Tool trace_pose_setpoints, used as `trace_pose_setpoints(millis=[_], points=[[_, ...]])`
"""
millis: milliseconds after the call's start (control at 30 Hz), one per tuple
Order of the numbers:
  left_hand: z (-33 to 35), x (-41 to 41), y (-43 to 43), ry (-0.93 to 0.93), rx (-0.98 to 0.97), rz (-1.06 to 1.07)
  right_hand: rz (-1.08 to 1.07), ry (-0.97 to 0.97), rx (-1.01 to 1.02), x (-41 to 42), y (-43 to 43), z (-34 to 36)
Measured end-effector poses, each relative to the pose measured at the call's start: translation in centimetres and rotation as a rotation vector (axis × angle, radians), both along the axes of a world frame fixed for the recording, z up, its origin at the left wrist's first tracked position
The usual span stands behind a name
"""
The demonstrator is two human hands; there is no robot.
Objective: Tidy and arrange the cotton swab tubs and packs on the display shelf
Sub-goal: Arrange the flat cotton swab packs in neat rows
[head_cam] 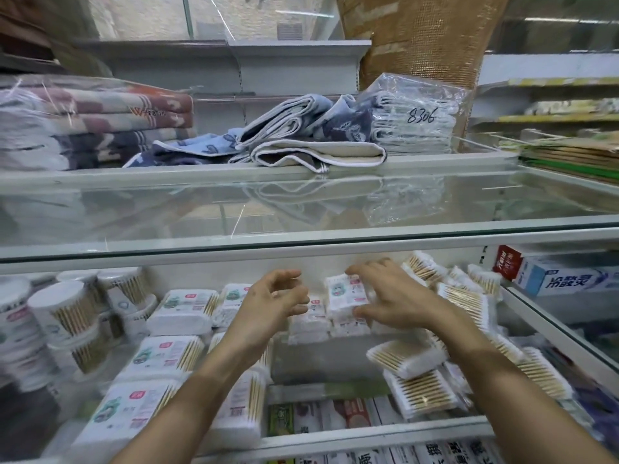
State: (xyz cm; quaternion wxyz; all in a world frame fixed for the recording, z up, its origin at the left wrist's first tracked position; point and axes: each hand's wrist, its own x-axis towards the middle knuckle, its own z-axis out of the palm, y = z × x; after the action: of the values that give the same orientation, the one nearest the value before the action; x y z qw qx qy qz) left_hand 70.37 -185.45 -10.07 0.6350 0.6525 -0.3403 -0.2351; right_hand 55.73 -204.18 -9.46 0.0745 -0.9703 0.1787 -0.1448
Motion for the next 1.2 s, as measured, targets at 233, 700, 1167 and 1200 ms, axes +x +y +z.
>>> trace_pose_setpoints(millis=[233,700,1167,1200], points=[[0.8,-0.4,0.8,-0.11,0.02,-0.005,-0.035,0.229,-0.109,1.5,0.0,-1.3],[0.1,-7.9,-1.1,-0.742,0.326,-0.442,-0.156,-0.071,-0.093,-1.1,0.1,0.8],[-0.6,-6.9,-4.5,-0.887,0.154,-0.212,-0.219,-0.638,0.385,-7.5,1.0,-0.1],[-0.3,-5.9,-4.2,-0.795,0.12,-0.165,-0.203,-0.652,0.43,-7.4,1.2,-0.3]])
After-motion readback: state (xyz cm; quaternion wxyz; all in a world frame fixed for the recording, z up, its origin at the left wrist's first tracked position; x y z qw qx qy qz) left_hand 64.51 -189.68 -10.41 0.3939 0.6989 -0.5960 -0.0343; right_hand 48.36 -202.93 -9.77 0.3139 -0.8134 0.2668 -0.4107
